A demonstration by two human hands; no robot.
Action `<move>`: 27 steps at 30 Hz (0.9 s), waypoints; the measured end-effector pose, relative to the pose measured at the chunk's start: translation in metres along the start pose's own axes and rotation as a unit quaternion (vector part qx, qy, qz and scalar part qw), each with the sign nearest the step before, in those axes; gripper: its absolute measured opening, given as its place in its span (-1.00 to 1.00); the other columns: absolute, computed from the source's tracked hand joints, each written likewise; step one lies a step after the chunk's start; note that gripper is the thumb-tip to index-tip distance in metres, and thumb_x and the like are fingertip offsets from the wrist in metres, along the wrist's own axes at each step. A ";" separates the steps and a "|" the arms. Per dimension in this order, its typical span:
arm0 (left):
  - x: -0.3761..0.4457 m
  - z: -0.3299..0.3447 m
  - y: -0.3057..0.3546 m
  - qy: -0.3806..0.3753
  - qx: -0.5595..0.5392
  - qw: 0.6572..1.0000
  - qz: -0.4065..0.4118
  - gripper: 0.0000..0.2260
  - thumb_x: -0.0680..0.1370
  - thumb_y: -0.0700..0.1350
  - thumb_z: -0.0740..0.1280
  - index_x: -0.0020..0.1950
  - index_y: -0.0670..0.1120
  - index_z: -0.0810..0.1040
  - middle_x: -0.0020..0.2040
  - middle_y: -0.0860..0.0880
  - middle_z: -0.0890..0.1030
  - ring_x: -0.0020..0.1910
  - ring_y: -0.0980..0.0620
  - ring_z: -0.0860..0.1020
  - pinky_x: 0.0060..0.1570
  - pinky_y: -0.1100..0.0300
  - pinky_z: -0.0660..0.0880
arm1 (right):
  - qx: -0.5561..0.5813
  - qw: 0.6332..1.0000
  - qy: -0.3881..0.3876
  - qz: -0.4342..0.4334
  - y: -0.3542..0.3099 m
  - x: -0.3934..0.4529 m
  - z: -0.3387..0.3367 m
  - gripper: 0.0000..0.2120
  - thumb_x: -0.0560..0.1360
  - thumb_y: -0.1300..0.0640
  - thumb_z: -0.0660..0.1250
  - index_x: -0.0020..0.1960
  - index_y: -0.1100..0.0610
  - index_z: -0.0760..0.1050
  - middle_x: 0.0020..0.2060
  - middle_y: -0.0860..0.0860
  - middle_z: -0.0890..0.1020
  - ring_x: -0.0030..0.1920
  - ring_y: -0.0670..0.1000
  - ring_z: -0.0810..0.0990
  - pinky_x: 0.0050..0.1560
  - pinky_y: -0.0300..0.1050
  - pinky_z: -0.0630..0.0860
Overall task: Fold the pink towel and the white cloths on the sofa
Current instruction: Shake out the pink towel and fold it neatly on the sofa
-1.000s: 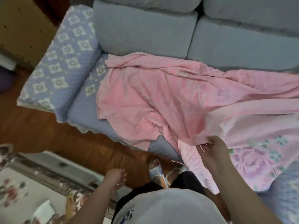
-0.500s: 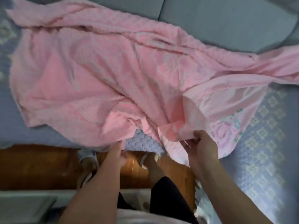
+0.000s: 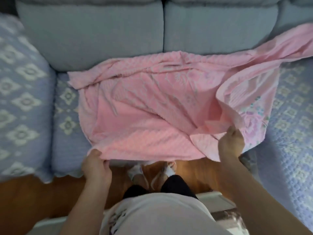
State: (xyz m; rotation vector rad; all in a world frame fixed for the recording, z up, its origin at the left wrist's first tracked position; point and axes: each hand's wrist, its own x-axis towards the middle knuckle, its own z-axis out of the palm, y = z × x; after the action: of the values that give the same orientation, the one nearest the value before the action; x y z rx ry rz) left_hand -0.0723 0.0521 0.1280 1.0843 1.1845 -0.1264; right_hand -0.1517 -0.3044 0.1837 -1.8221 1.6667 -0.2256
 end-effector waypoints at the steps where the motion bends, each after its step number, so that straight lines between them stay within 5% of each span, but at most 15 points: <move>1: -0.012 0.012 0.027 -0.037 -0.014 0.999 0.026 -0.82 0.48 -0.33 0.25 -0.13 -0.06 0.54 -0.15 -0.04 0.57 -0.16 0.02 0.58 -0.28 0.19 0.57 | 0.006 1.000 0.010 -0.013 -0.009 0.004 -0.012 -0.51 0.74 -0.01 -0.01 0.28 0.34 0.49 0.20 0.33 0.59 0.23 0.34 0.53 0.28 0.15 0.39; 5: -0.087 0.079 0.107 -0.242 -0.066 0.962 0.106 -0.87 0.43 -0.29 0.22 -0.21 -0.08 0.46 -0.26 -0.09 0.46 -0.30 -0.03 0.53 -0.24 0.18 0.55 | 0.086 0.992 0.050 -0.075 -0.052 0.028 -0.069 -0.60 0.72 0.10 0.04 0.19 0.39 0.52 0.14 0.38 0.59 0.16 0.36 0.54 0.13 0.10 0.39; 9: -0.175 0.119 0.152 -0.366 -0.131 0.904 0.177 -0.85 0.41 -0.30 0.22 -0.28 -0.07 0.45 -0.29 -0.06 0.43 -0.30 0.01 0.45 -0.22 0.15 0.41 | 0.179 0.974 0.056 -0.126 -0.117 0.050 -0.142 -0.53 0.61 0.12 0.01 0.17 0.50 0.48 0.12 0.48 0.53 0.15 0.45 0.51 0.00 0.10 0.41; 11: -0.201 0.125 0.150 -0.351 -0.091 0.914 0.180 -0.87 0.39 -0.29 0.25 -0.28 -0.07 0.47 -0.30 -0.06 0.46 -0.31 -0.01 0.48 -0.21 0.15 0.44 | 0.228 0.960 0.073 -0.148 -0.131 0.051 -0.177 -0.40 0.54 0.00 0.01 0.23 0.51 0.44 0.14 0.51 0.52 0.14 0.45 0.51 0.02 0.16 0.43; 15: -0.212 0.107 0.105 -0.307 0.004 0.951 0.037 -0.85 0.42 -0.32 0.25 -0.19 -0.10 0.54 -0.27 -0.09 0.57 -0.20 -0.06 0.56 -0.02 0.00 0.53 | 0.338 0.939 0.061 -0.035 -0.113 0.055 -0.189 -0.64 0.66 0.17 0.12 0.32 0.39 0.45 0.23 0.39 0.54 0.09 0.21 0.56 0.03 0.04 0.49; 17: -0.213 0.091 0.083 -0.325 0.043 0.945 -0.023 -0.86 0.46 -0.35 0.26 -0.21 -0.13 0.52 -0.28 -0.11 0.54 -0.17 -0.08 0.52 0.08 -0.09 0.49 | 0.277 0.961 0.027 -0.006 -0.086 0.058 -0.175 -0.67 0.64 0.26 0.18 0.33 0.42 0.42 0.22 0.43 0.52 0.19 0.33 0.55 0.18 0.11 0.45; 21: -0.209 0.086 0.079 -0.362 0.131 0.922 -0.048 -0.87 0.54 -0.34 0.27 -0.15 -0.15 0.48 -0.26 -0.10 0.49 -0.32 0.00 0.55 -0.19 0.08 0.55 | 0.287 0.957 0.033 0.034 -0.063 0.038 -0.157 -0.58 0.67 0.06 0.10 0.40 0.28 0.44 0.27 0.27 0.56 0.20 0.28 0.57 -0.02 -0.06 0.48; 23: -0.205 0.096 0.093 -0.395 0.137 0.907 -0.044 -0.93 0.53 -0.32 0.30 -0.08 -0.18 0.52 -0.21 -0.14 0.54 -0.27 -0.03 0.57 -0.04 0.07 0.53 | 0.290 0.956 0.027 0.020 -0.077 0.031 -0.152 -0.53 0.68 -0.03 0.01 0.38 0.22 0.48 0.21 0.19 0.59 0.16 0.21 0.58 0.11 0.03 0.54; 25: -0.195 0.105 0.110 -0.423 0.132 0.896 -0.038 -0.94 0.55 -0.28 0.32 0.00 -0.17 0.54 -0.20 -0.13 0.59 -0.23 -0.04 0.59 0.03 0.04 0.51 | 0.292 0.956 0.030 -0.022 -0.103 0.029 -0.152 -0.54 0.67 -0.04 0.02 0.32 0.22 0.50 0.11 0.13 0.59 0.08 0.16 0.60 0.12 0.08 0.56; 27: -0.186 0.108 0.125 -0.443 0.133 0.886 -0.029 -0.94 0.59 -0.21 0.33 0.05 -0.15 0.56 -0.19 -0.12 0.63 -0.21 -0.03 0.60 -0.01 0.06 0.53 | 0.298 0.952 0.024 -0.064 -0.146 0.021 -0.155 -0.68 0.67 0.01 0.09 0.17 0.17 0.52 -0.01 0.06 0.56 -0.17 -0.08 0.59 -0.11 -0.10 0.56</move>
State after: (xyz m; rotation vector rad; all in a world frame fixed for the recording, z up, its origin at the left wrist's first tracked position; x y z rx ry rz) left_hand -0.0051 -0.0428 0.3478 1.0391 0.3658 -0.7688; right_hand -0.1093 -0.3803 0.3795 -1.4624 1.3156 -0.7485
